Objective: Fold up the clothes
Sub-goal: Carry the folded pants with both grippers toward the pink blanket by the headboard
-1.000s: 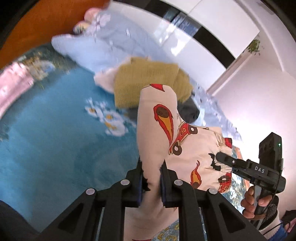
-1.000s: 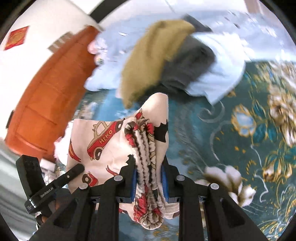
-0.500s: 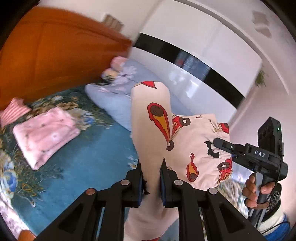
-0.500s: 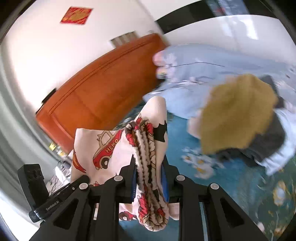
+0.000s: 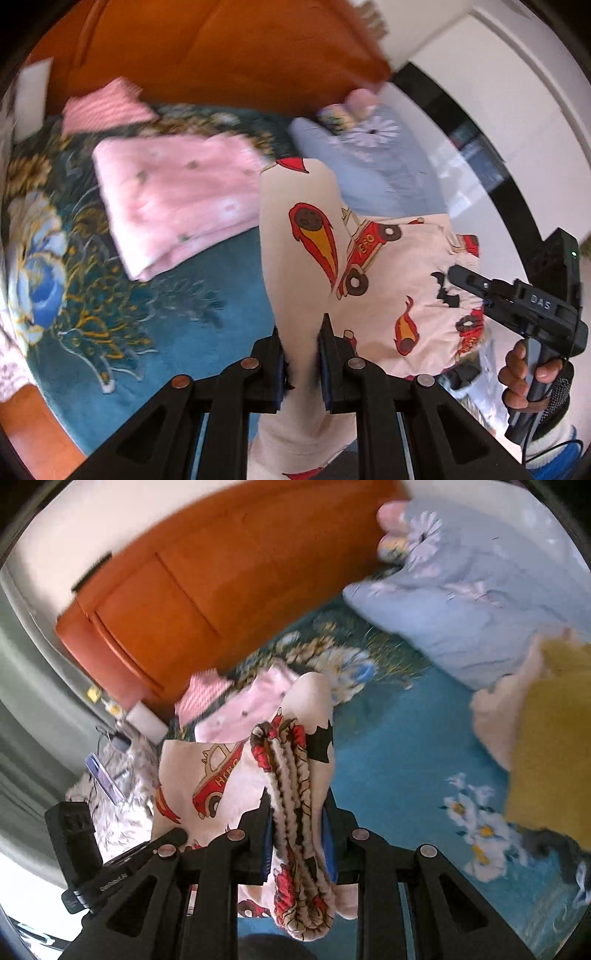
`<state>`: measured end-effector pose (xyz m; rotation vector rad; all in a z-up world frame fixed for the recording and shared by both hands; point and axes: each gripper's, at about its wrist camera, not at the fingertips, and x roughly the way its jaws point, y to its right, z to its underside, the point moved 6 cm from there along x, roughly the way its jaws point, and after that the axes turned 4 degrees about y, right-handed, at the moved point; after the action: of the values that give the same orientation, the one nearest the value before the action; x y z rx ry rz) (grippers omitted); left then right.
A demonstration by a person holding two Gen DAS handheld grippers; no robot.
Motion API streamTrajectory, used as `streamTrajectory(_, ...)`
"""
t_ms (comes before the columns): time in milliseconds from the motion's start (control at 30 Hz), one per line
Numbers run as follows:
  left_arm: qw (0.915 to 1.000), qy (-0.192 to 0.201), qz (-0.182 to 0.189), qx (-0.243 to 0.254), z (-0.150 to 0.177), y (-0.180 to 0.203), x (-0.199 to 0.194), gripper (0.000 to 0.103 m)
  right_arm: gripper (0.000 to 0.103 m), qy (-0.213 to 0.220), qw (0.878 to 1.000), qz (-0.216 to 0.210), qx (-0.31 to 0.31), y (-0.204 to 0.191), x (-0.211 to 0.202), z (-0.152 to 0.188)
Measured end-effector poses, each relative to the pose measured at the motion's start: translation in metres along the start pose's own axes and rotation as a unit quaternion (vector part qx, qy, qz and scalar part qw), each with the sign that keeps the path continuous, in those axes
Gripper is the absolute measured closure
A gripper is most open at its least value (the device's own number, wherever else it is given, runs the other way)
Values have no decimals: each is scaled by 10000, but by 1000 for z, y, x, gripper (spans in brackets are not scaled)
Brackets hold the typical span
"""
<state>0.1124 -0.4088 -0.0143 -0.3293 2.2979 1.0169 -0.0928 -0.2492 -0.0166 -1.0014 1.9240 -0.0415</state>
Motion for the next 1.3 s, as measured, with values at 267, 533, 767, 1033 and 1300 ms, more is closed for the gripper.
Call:
streamTrajectory(267,9991,2,-261,-341,-22,-65,16,87,80,-620,9976,-281,-121,-21,95,-5)
streamTrajectory(533,9960,593,-55,-671,-93,-98,20,87,80,-636,9929,-446,-896,-60,148,-82)
streamTrajectory(767,9892,749,-230,-1237,-135,-146,49,87,80,-745,9777,-484,-1901,-110,214,-149)
streamTrajectory(1033,9810,502,-662,-1752,-131,-195,83,87,80,-1392,9667,-178,-2141,-106,312,-150)
streamTrajectory(1300,9825,477,-677,-1666,-125,-196,66,82,65,-1671,9652,92,-2009,-90,341,-137)
